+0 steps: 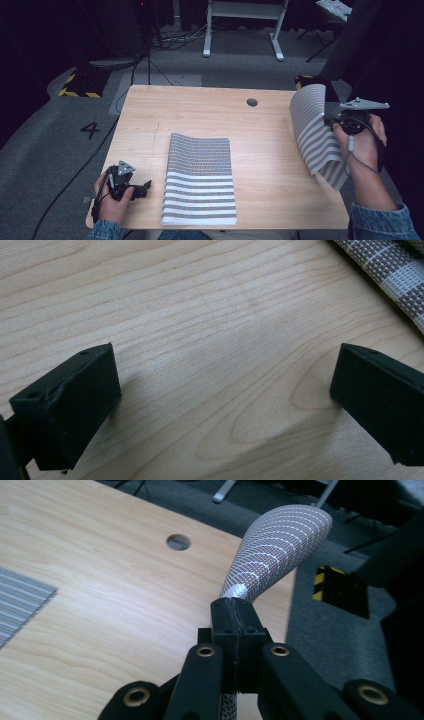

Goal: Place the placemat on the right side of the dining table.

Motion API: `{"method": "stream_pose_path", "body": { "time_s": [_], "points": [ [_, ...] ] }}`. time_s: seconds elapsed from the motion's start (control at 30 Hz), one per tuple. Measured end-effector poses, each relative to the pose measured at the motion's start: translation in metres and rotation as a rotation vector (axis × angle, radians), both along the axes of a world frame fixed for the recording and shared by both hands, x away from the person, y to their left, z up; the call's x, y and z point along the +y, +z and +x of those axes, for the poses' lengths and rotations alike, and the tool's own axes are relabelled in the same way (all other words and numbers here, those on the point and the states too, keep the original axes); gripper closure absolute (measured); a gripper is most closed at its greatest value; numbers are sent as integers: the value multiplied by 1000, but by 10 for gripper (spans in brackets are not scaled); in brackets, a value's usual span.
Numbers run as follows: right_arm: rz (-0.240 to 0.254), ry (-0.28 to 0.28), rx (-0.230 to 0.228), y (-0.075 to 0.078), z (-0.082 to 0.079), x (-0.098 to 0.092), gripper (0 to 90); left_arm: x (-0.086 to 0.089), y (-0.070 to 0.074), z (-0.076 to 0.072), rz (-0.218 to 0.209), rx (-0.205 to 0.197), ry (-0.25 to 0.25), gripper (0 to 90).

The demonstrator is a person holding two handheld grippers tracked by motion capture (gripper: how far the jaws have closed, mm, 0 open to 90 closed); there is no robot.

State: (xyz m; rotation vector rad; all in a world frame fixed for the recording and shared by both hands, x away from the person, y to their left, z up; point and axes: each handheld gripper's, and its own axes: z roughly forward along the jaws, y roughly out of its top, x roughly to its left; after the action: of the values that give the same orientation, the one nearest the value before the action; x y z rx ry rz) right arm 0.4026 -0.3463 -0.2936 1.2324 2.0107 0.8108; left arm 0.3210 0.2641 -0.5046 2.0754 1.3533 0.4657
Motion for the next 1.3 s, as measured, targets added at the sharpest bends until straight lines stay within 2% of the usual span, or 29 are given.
{"method": "stream_pose_path", "body": {
  "time_s": [0.13,0.3,0.57,0.9,0.93,0.97,1.0,1.03,1.1,1.2,1.3],
  "points": [
    [44,48,5,-10,0,13,900,0,0,0,0,0,0,0],
    [55,113,40,-23,0,36,900,0,0,0,0,0,0,0],
    [100,172,105,-50,4,60,899,0,0,0,0,0,0,0],
    [126,241,211,-104,8,89,886,0,0,0,2,1,1,0],
    [156,261,235,-110,7,93,815,0,0,0,2,1,0,0],
    [156,261,235,-110,7,93,815,0,0,0,0,0,0,0],
    [188,270,245,-112,7,96,745,0,0,0,2,1,1,0],
    [208,289,245,-114,6,97,663,0,0,0,0,1,0,0],
    [241,303,234,-115,4,100,573,0,0,0,0,1,0,0],
    [276,307,202,-110,-1,98,500,0,0,0,0,0,-1,0],
    [280,271,168,-104,-6,87,478,0,0,0,-1,1,-1,0]
  ]
}}
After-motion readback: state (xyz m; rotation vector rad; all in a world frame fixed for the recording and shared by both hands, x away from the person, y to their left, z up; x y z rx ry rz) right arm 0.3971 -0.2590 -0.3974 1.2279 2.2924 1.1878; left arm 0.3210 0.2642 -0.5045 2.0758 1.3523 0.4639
